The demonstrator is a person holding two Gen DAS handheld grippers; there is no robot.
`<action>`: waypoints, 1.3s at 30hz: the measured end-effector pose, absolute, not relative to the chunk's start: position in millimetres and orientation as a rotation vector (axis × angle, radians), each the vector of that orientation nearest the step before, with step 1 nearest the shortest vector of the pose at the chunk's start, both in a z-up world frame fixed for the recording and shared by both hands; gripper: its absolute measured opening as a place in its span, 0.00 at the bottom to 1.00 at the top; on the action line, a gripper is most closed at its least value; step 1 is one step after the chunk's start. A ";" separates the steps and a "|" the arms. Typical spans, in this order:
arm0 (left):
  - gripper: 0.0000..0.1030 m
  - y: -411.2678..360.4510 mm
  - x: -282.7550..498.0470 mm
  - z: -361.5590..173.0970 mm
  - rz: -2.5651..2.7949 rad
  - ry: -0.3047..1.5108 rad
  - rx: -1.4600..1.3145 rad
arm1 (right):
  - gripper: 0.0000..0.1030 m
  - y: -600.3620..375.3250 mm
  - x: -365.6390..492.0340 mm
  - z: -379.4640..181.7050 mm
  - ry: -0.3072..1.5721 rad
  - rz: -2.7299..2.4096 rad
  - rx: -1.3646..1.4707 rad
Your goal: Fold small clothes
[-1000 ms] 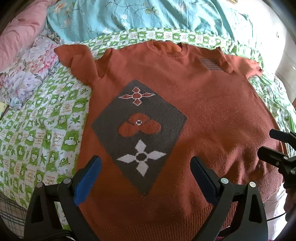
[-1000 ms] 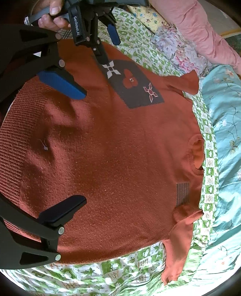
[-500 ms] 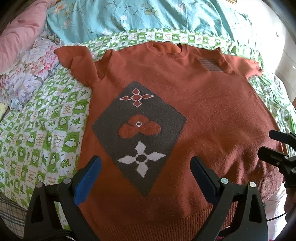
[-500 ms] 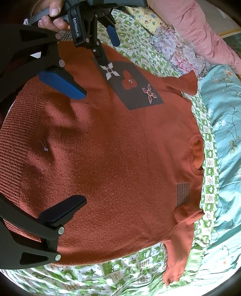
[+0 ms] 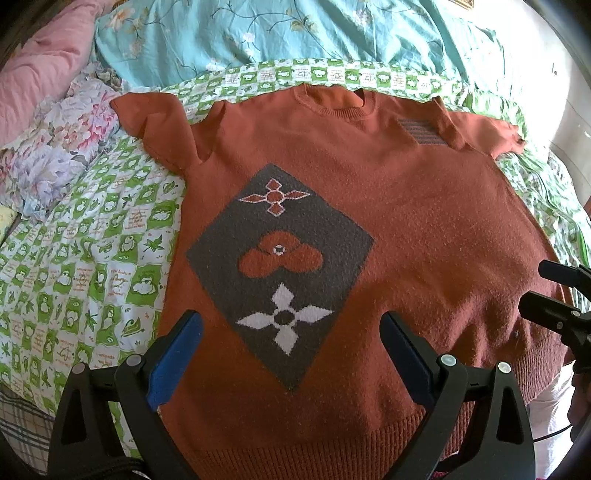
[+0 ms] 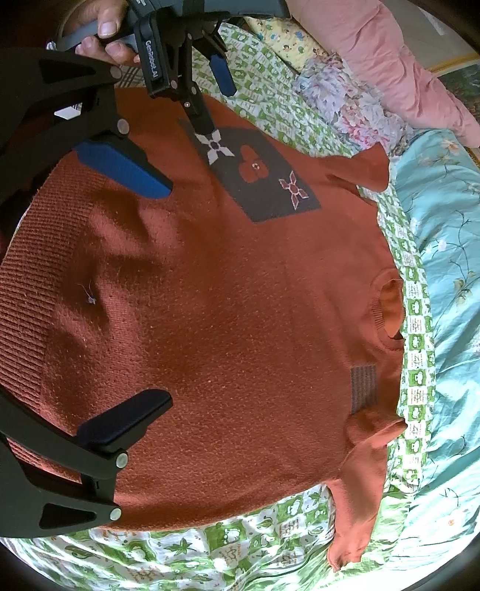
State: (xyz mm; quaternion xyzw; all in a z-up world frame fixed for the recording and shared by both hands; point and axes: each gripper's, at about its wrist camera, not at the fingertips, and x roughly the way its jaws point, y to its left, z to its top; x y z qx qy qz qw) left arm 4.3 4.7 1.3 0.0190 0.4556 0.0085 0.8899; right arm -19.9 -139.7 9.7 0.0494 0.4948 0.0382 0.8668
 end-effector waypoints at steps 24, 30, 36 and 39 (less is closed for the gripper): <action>0.95 4.8 42.0 -4.2 -0.031 0.972 -0.005 | 1.00 -204.4 -1.3 18.6 0.997 0.000 0.204; 0.95 6.5 73.6 2.8 -0.046 0.972 -0.035 | 1.00 -258.7 14.4 25.7 0.965 -0.038 0.342; 0.95 6.3 117.6 13.4 -0.048 0.955 -0.057 | 1.00 -332.0 39.0 38.9 0.906 -0.126 0.445; 0.95 7.5 137.4 19.0 -0.046 0.946 -0.077 | 0.99 -372.6 52.8 47.0 0.866 -0.197 0.472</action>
